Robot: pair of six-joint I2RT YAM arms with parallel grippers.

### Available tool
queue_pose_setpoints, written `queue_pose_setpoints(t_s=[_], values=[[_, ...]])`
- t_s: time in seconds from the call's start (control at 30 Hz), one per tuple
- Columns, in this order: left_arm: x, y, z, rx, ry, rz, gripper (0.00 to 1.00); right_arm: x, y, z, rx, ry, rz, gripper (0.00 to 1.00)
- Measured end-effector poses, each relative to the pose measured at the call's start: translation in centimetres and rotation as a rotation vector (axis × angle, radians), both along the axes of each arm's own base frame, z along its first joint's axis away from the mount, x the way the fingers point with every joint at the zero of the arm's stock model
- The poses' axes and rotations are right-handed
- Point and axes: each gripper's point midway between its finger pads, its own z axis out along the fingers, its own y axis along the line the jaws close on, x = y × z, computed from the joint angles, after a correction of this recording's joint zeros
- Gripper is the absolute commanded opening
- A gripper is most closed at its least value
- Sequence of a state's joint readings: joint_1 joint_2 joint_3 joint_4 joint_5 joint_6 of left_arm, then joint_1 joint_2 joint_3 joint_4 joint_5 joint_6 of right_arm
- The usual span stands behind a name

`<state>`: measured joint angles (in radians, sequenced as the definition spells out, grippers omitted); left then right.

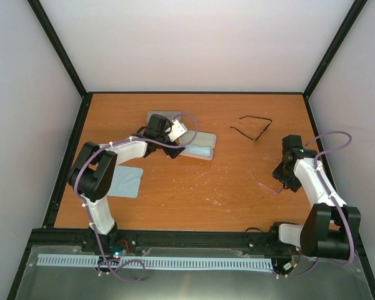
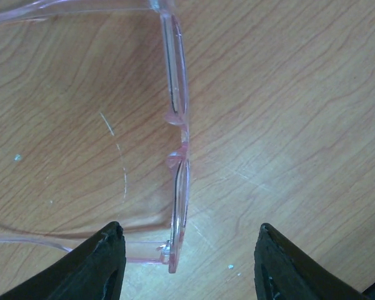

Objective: Organize the sunglasses
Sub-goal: Pick up the sunglasses from the center of the board.

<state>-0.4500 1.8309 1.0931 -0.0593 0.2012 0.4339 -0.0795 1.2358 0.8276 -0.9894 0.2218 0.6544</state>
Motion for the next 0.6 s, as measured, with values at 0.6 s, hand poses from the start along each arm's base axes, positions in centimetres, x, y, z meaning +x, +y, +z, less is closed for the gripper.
queue_pose_setpoints(t_s=[0.6], values=[[1.3, -0.6, 3.7, -0.065, -0.051, 0.036, 1.0, 0.4, -0.6, -4.1, 0.096, 0.076, -0.095, 0.49]])
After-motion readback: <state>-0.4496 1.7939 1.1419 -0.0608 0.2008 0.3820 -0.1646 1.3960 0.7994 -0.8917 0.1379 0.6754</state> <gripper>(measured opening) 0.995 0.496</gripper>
